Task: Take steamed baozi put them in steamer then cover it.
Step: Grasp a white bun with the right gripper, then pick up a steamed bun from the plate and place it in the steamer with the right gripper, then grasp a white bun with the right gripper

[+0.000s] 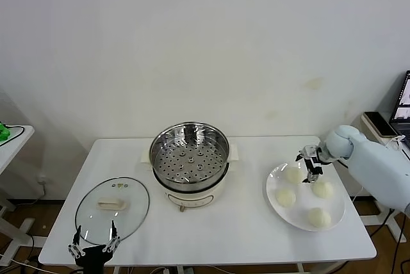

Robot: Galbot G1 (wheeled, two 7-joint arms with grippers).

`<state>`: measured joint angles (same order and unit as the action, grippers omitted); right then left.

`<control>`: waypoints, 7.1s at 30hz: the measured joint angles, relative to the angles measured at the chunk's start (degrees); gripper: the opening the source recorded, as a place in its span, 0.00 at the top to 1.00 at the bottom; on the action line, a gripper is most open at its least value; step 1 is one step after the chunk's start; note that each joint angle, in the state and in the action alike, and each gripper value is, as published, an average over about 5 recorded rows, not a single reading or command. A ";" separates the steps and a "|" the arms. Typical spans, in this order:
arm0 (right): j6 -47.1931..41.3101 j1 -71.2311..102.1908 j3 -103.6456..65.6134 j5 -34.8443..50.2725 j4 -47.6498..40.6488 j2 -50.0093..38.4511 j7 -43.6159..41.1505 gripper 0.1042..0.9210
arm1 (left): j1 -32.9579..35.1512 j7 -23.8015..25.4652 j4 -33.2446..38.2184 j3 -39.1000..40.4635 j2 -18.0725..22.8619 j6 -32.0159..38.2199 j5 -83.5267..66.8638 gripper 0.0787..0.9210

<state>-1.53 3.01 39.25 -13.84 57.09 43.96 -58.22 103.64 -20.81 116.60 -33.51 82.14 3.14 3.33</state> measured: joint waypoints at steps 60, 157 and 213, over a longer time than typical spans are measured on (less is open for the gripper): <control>0.81 -2.23 0.00 2.66 4.82 -5.08 0.72 0.51 | 0.95 -0.73 1.76 0.75 0.38 0.13 -0.28 0.12; 41.66 -22.38 19.71 -22.50 -14.96 41.87 16.30 0.50 | 7.05 -1.35 3.20 -2.63 1.16 3.21 -2.57 0.12; 7.85 -33.19 35.18 10.59 23.63 -8.53 3.73 0.12 | 2.63 -0.79 2.71 1.60 -2.03 1.00 -1.25 0.12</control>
<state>6.32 -30.17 74.44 -3.25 80.72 35.44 -54.49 106.27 -21.60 119.30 -31.91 80.10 4.13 2.07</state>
